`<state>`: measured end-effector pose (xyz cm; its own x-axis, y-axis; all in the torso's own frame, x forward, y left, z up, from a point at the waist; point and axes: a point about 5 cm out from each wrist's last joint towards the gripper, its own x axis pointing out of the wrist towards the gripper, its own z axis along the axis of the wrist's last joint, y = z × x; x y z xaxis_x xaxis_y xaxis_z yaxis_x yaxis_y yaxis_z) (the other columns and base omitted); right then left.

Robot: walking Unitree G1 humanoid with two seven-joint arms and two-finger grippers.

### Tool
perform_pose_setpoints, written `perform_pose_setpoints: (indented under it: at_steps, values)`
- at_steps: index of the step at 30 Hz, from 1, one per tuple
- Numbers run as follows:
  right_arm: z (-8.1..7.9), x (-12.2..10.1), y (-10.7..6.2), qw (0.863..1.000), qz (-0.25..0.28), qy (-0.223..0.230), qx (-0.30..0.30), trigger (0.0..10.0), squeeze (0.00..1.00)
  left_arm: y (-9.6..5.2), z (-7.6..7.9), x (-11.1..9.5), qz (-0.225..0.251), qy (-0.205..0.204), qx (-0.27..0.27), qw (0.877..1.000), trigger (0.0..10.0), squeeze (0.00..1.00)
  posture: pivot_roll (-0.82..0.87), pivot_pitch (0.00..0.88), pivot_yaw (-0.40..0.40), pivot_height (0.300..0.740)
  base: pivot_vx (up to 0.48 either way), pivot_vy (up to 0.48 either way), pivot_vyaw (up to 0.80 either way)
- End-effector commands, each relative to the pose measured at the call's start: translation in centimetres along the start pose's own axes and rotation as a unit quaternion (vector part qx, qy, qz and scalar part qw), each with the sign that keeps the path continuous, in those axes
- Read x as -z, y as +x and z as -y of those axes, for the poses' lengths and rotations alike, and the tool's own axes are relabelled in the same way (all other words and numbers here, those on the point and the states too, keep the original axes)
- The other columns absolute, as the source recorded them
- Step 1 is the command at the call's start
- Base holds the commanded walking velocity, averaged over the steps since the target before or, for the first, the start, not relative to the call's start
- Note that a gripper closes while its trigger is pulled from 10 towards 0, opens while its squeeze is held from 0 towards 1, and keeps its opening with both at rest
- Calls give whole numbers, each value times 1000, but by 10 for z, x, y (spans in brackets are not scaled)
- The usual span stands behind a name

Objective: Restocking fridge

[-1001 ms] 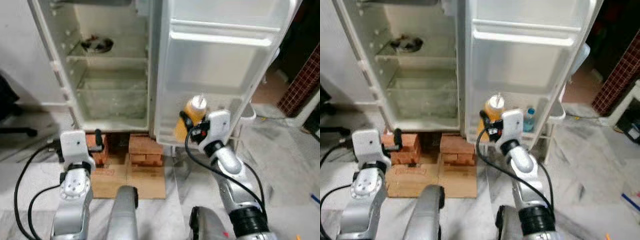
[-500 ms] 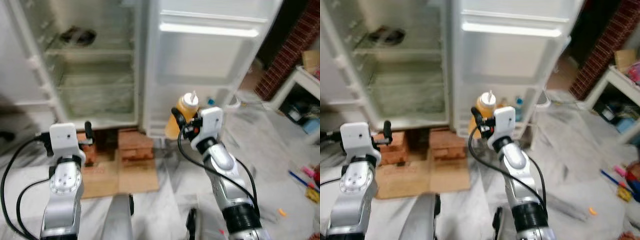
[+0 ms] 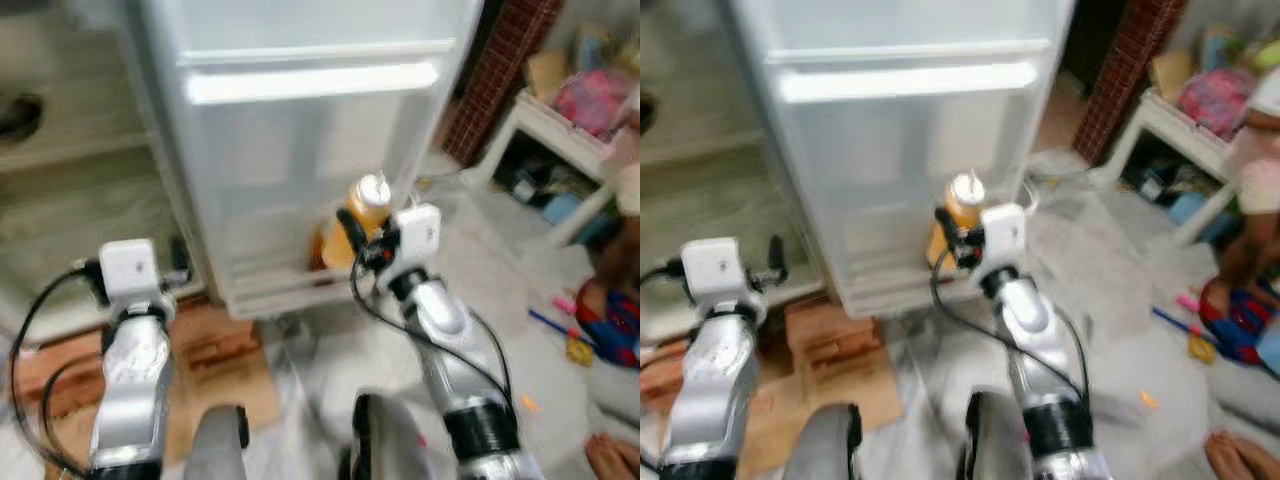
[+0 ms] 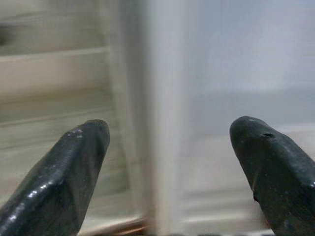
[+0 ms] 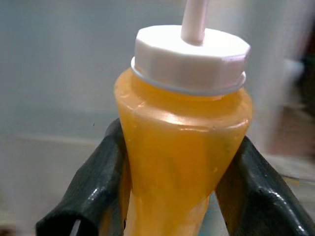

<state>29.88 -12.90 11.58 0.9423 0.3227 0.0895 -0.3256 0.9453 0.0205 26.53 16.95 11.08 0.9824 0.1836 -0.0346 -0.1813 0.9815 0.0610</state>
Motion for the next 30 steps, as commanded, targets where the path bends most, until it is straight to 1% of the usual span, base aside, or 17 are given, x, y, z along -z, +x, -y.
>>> perform_pose_setpoints:
  at_steps: [1, 7, 10, 12, 15, 18, 21, 24, 30]
  values:
    - [-11, -7, 6, 1000, 18, 11, -16, 10000, 0, 0, -14, 0, 0, 20, -21, 1000, 10000, 0, 59, 0, -50, 612, 0, 0, 0]
    - [-11, -8, 6, 1000, 19, 11, -18, 10000, 0, 0, -16, 1, -6, 17, -30, 999, 10000, 0, 58, 0, -50, 612, 0, 0, 0]
    - [-12, -8, 6, 1000, 19, 12, -19, 10000, 0, 0, -16, 3, -11, 8, -37, 999, 10000, 0, 59, 0, -49, 612, 0, 470, 0]
    - [-14, -7, 6, 999, 18, 18, -25, 10000, 0, 0, -16, 2, -9, 12, -35, 999, 10000, 0, 59, 0, -49, 612, 0, 390, 0]
    - [-16, -9, 5, 999, 22, 4, -33, 10000, 0, 0, -14, 1, -4, 18, -30, 999, 10000, 0, 58, 0, -48, 612, 0, 0, 0]
    - [-16, -9, 6, 999, 22, -6, -34, 10000, 0, 0, -14, 1, -4, 17, -30, 999, 10000, 0, 58, 0, -47, 612, 0, 0, 800]
    - [-15, -9, 6, 999, 23, 2, -31, 10000, 0, 1, -14, 1, -3, 18, -29, 999, 10000, 0, 59, 0, -48, 612, 0, 0, 794]
    - [-14, -10, 6, 999, 24, 1, -28, 10000, 0, 1, -14, 0, -2, 18, -29, 999, 10000, 0, 59, 0, -47, 612, 0, 0, 788]
    - [-13, -10, 7, 999, 25, 7, -25, 10000, 0, 1, -13, 0, 0, 21, -28, 999, 10000, 0, 61, 0, -47, 612, 0, 0, 0]
